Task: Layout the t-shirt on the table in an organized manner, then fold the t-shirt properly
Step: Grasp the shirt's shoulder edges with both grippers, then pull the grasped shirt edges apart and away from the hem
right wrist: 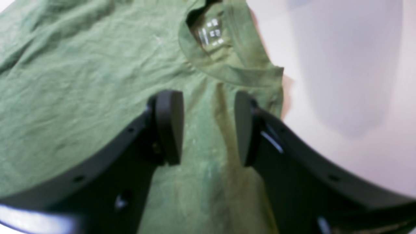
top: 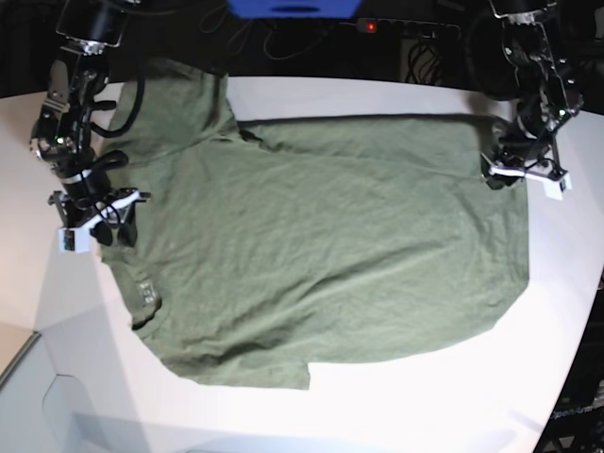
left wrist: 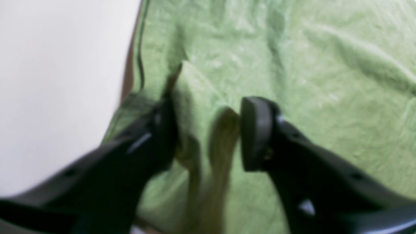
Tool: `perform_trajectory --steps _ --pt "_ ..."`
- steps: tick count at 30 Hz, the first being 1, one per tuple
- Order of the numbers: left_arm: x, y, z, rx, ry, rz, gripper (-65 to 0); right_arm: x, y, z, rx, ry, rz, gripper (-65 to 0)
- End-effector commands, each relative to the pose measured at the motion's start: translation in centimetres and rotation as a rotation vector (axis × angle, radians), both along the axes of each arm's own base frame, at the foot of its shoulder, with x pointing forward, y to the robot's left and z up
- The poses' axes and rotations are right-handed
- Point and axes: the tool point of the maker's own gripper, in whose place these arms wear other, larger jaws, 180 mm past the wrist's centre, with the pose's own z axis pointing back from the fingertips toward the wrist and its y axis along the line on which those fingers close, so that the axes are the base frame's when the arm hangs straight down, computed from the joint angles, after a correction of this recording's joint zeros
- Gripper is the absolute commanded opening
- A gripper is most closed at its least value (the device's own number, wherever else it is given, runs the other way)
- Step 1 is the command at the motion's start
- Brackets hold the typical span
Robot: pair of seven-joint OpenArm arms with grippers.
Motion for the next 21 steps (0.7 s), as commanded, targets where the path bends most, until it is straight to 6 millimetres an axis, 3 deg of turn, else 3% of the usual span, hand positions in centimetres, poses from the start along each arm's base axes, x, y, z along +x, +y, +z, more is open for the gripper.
perform_trajectory --steps 1,9,15,21 --pt "0.7 0.6 1.2 0.018 -0.038 0.000 -42.3 0.9 -0.3 1.9 -0.007 -0.067 0.001 -38.6" --pt "0.7 0.6 1.4 0.018 -0.043 0.000 -42.8 0.9 -0.4 1.7 -0.005 -0.062 0.000 -38.6" --pt "1.4 0.3 3.2 0.043 -0.090 -0.019 -42.9 0.9 -0.4 1.7 -0.005 -0.062 0.000 -38.6" --pt "1.3 0.2 2.8 0.037 -0.081 -0.019 -44.2 0.5 -0.4 1.3 -0.005 -0.051 -0.002 -38.7"
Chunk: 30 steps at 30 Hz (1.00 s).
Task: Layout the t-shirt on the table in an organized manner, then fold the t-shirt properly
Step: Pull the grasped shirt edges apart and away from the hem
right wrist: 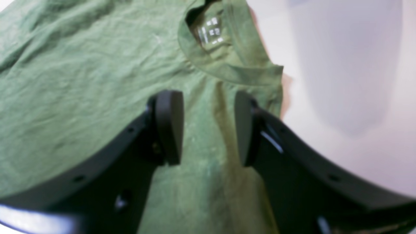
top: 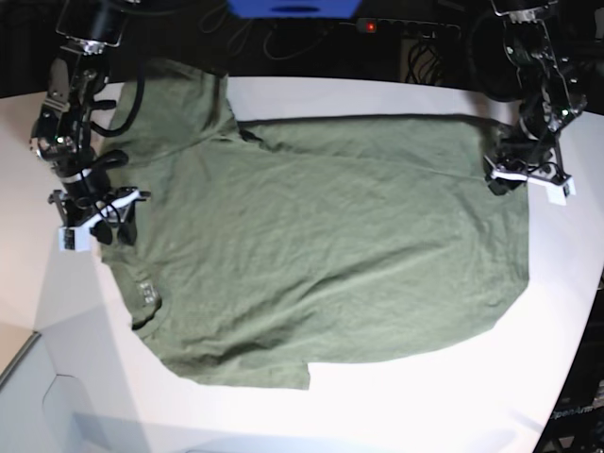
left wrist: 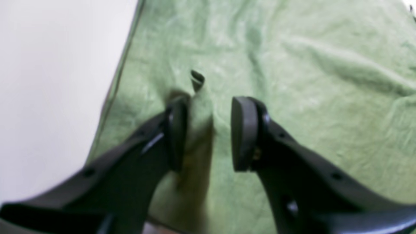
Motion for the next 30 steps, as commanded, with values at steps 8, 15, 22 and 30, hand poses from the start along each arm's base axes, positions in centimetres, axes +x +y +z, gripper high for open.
perform_trajectory --steps 8,15,22,30 --pt "0.8 0.2 1.0 0.012 -0.031 -0.008 -64.8 -0.1 -0.4 0.9 -0.009 -0.037 0.000 -38.7" --pt "1.0 0.1 2.0 0.013 -0.059 -0.010 -65.0 -1.1 -1.3 0.6 -0.016 -0.023 -0.024 -38.7" --pt "1.9 -0.7 5.4 0.051 -0.149 -0.040 -65.0 -4.2 -0.9 1.3 -0.075 0.017 0.007 -38.4" --pt "2.5 -1.3 8.4 0.087 -0.226 -0.068 -65.0 -9.3 -1.8 0.6 -0.124 0.141 -0.016 -38.2"
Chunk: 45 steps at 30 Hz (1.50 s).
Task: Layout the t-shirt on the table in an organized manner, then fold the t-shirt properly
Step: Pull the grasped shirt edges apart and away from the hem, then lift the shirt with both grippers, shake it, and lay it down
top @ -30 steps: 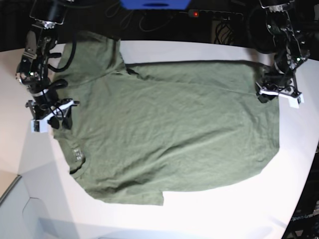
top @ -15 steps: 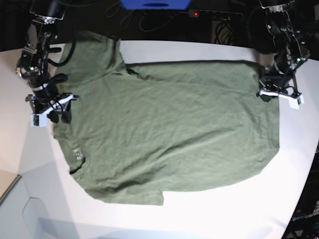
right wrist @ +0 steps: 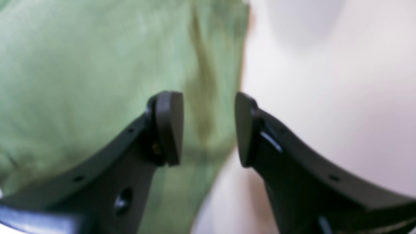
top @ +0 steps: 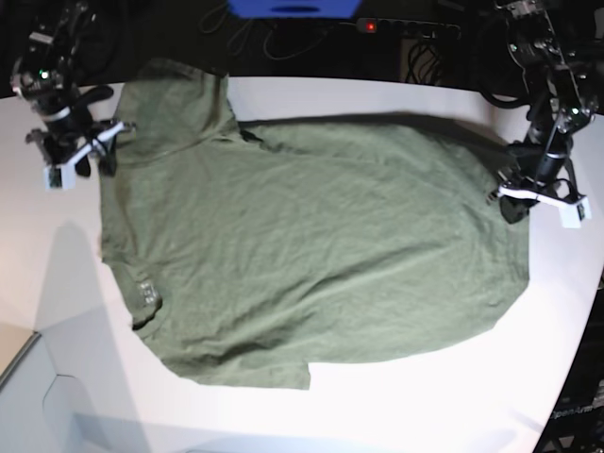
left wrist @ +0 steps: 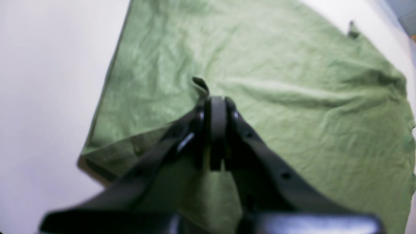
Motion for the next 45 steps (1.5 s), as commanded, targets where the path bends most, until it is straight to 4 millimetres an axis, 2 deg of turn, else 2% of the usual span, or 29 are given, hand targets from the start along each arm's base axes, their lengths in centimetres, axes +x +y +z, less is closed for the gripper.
perform_trajectory --steps 1,4,11,19,23,27,30,33,37,41,44,45 --pt "0.5 0.3 1.2 0.018 -0.038 -0.003 -65.0 0.2 0.0 1.1 0.001 -0.044 0.001 -38.2" --pt "0.5 0.3 1.2 0.019 -0.039 -0.003 -65.0 -2.0 -0.1 -0.2 0.015 0.018 -0.032 -36.4" --pt "0.7 0.4 1.3 0.021 -0.042 0.000 -65.0 -6.0 0.7 -2.6 0.037 0.145 -0.041 -22.9" --pt "0.7 0.5 1.3 0.027 -0.040 0.000 -65.0 -8.1 1.9 -3.8 0.075 0.192 -0.060 -22.6" --pt "0.7 0.5 1.2 0.027 -0.039 0.000 -65.0 -8.9 3.0 -5.0 0.103 0.231 -0.040 -22.6" --pt "0.6 0.6 1.2 0.030 -0.037 -0.001 -65.0 -9.4 3.0 -5.2 0.103 0.245 -0.041 -23.1" --pt "0.6 0.6 1.2 0.031 -0.035 -0.001 -65.0 -9.4 3.3 -5.3 0.107 0.247 -0.034 -29.6" --pt "0.6 0.6 1.2 0.028 -0.037 -0.001 -65.0 -9.3 4.8 -5.6 0.126 0.254 0.004 -43.9" --pt "0.5 0.6 1.2 0.030 -0.037 -0.001 -65.0 -10.3 7.5 -7.2 0.173 0.311 0.065 -65.0" --pt "0.6 0.5 1.4 0.029 -0.043 -0.003 -65.0 -10.5 8.4 -7.8 0.191 0.326 0.084 -65.0" --pt "0.9 0.8 1.9 0.031 -0.057 0.003 -65.0 -9.2 8.0 -6.4 0.170 0.271 0.088 -65.0" --pt "1.0 1.2 2.2 0.034 -0.067 0.013 -65.0 -8.6 7.3 -5.5 0.146 0.244 0.086 -65.0"
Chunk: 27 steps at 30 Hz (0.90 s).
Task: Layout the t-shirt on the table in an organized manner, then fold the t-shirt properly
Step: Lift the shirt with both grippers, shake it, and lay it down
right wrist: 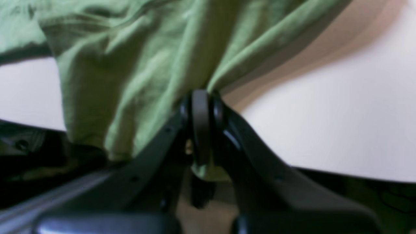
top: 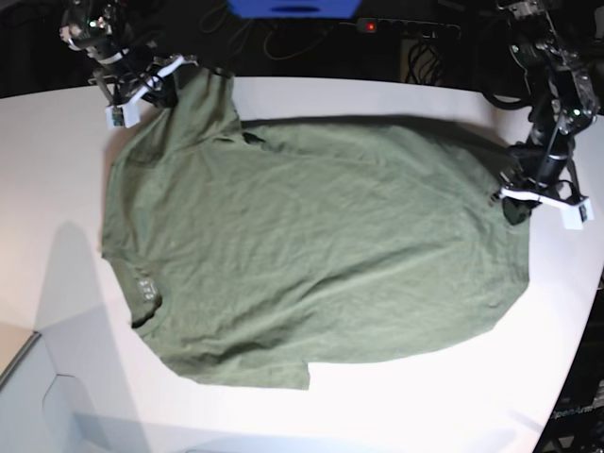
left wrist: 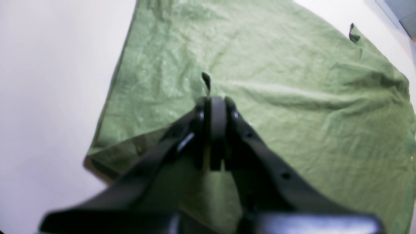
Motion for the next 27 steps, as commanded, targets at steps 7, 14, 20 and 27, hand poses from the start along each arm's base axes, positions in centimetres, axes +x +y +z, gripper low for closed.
perform_trajectory --steps 7,14,20,27 --pt "4.7 0.9 7.7 0.043 -0.230 0.010 -65.0 8.3 -4.3 9.3 -0.148 -0.319 -0.043 -65.0" --pt "8.9 -1.6 14.6 0.054 -0.418 -0.053 -65.0 15.9 -5.8 17.5 -0.197 -0.600 -0.063 -65.0" --pt "12.6 -5.0 21.0 0.056 -0.574 -0.143 -65.0 21.1 -5.9 25.6 -0.199 -0.842 -0.082 -65.0" --pt "14.8 -8.1 29.1 0.197 -0.739 -0.209 -65.0 24.8 -5.7 36.8 -0.182 -1.140 -0.111 -65.0"
